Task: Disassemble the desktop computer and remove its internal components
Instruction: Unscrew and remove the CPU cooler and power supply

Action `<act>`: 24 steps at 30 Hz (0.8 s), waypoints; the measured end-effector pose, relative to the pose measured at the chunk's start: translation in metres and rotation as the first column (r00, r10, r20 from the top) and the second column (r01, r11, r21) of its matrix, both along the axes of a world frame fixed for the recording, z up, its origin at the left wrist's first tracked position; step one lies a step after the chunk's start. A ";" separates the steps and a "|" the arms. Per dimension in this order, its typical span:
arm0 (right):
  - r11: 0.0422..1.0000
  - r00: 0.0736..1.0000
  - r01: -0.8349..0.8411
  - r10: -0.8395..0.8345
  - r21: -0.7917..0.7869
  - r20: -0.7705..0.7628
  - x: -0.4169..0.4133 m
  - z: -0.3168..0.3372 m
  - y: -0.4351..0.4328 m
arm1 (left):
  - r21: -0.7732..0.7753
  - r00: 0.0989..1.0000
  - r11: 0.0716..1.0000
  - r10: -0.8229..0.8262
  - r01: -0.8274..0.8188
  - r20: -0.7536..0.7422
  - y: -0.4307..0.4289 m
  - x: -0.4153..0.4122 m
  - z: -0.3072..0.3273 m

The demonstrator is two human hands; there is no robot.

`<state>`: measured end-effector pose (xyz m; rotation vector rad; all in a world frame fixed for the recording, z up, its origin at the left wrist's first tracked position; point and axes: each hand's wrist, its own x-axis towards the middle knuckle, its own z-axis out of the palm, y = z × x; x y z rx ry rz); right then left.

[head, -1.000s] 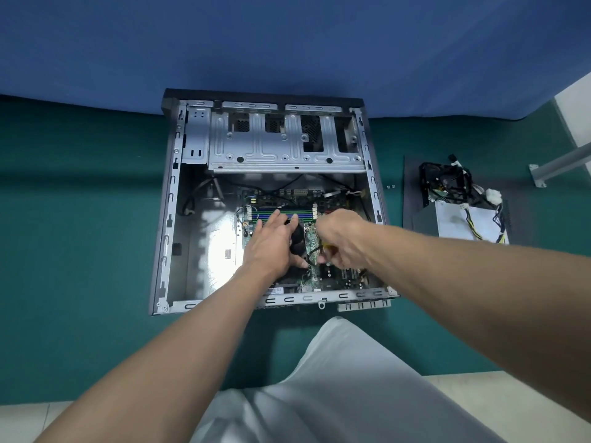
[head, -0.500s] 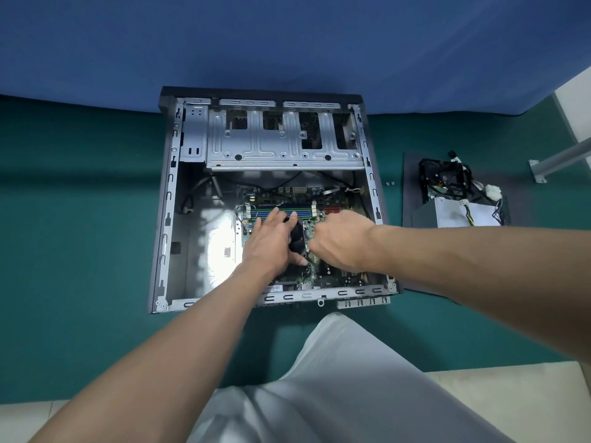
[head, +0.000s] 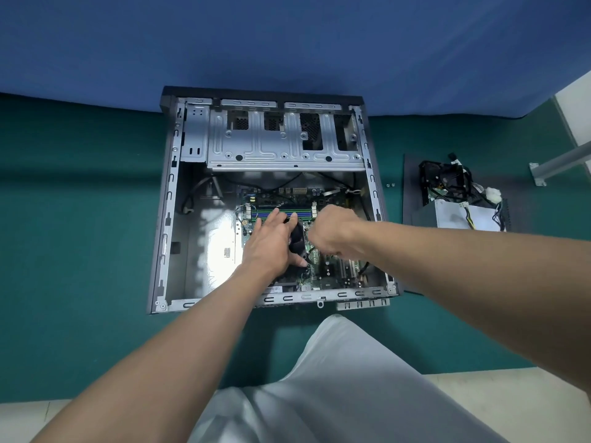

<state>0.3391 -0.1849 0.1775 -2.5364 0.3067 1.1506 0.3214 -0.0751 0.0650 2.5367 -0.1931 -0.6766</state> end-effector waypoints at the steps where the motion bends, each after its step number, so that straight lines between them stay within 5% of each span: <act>1: 0.971 0.970 -0.223 0.230 -0.086 0.073 -0.001 0.001 0.000 | -0.003 1.000 1.000 -0.003 0.003 0.000 0.000 0.000 0.001; 3: 0.789 0.781 -0.578 0.609 -0.205 0.139 -0.007 0.004 0.001 | -0.008 1.000 1.000 -0.003 0.003 0.007 0.000 0.000 0.001; 6: 0.354 0.339 -0.882 0.935 -0.312 0.102 -0.007 0.009 -0.001 | 0.001 1.000 1.000 0.001 -0.001 0.022 0.000 -0.002 0.002; 8: 0.285 0.280 -0.899 0.958 -0.333 0.063 -0.003 0.009 -0.003 | -0.016 1.000 1.000 0.016 -0.016 0.026 0.001 -0.002 0.001; 11: 0.678 0.659 -0.714 0.735 -0.173 0.159 0.003 0.005 0.000 | -0.044 1.000 0.999 0.029 -0.028 0.011 0.001 -0.001 0.001; 13: 0.943 0.929 -0.325 0.332 -0.069 0.165 0.007 -0.003 -0.001 | -0.024 1.000 1.000 0.010 -0.009 0.004 0.001 0.000 0.001; 14: 1.000 0.993 0.020 -0.021 0.018 0.116 0.010 -0.005 -0.002 | -0.013 1.000 1.000 0.004 -0.004 0.001 0.001 0.000 0.001; 16: 0.738 0.743 0.667 -0.648 0.101 -0.165 0.010 -0.005 -0.002 | 0.001 1.000 1.000 0.007 -0.007 -0.002 0.000 0.000 0.000; 17: 0.665 0.658 0.744 -0.712 0.064 -0.245 0.007 -0.004 -0.003 | 0.003 1.000 1.000 0.008 -0.008 -0.005 0.000 0.000 0.000; 19: 0.795 0.784 0.606 -0.595 0.010 -0.179 0.003 -0.007 -0.006 | 0.004 1.000 1.000 0.005 -0.005 -0.010 0.000 0.000 0.000; 21: 0.958 0.957 0.286 -0.285 -0.023 0.045 -0.002 -0.009 -0.009 | 0.011 1.000 1.000 0.001 -0.001 -0.015 0.000 0.000 0.000; 23: 0.979 0.974 -0.153 0.172 -0.134 0.146 -0.006 -0.008 -0.014 | 0.018 1.000 1.000 -0.002 0.003 -0.018 -0.001 0.000 0.001; 24: 0.908 0.902 -0.380 0.407 -0.178 0.147 -0.008 -0.005 -0.015 | 0.017 1.000 1.000 -0.004 0.004 -0.019 -0.001 0.001 0.002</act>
